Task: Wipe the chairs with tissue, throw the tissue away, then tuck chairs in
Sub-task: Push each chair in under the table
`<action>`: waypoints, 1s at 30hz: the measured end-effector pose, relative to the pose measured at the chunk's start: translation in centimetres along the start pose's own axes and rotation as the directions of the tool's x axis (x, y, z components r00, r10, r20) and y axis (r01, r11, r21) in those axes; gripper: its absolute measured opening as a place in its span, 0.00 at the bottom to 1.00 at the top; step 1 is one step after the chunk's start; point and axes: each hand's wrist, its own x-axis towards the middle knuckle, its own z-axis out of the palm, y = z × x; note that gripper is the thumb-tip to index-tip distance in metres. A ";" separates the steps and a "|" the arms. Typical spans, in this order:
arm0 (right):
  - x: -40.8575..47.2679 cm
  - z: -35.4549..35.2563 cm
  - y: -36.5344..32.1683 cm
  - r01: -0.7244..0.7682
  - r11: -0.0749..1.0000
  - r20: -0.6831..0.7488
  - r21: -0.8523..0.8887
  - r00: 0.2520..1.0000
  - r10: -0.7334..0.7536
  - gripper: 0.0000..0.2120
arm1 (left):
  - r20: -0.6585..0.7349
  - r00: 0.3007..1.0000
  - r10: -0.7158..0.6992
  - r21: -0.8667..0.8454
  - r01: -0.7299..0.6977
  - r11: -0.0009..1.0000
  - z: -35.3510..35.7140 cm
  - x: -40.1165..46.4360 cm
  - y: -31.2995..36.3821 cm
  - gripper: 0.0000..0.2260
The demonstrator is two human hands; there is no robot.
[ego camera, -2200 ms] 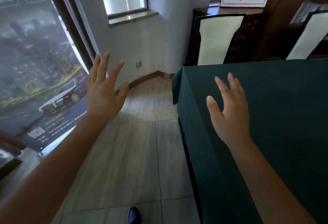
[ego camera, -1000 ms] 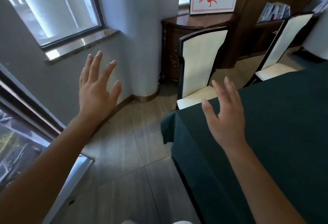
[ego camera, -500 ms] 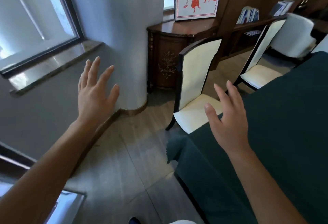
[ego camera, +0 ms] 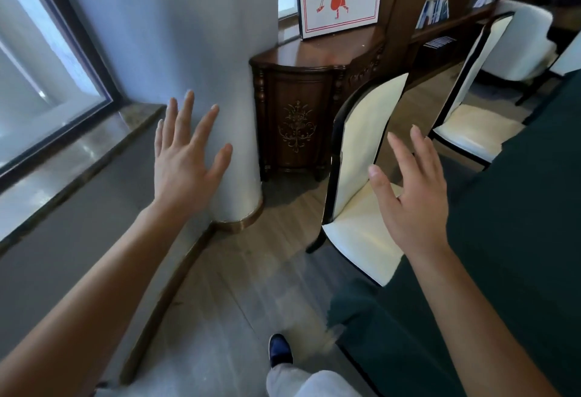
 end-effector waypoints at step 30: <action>30.6 17.8 4.5 -0.497 0.846 -0.319 -0.194 0.847 0.425 0.27 | 0.144 0.877 0.458 -0.401 -0.371 0.837 28.8 44.8 -3.3 0.26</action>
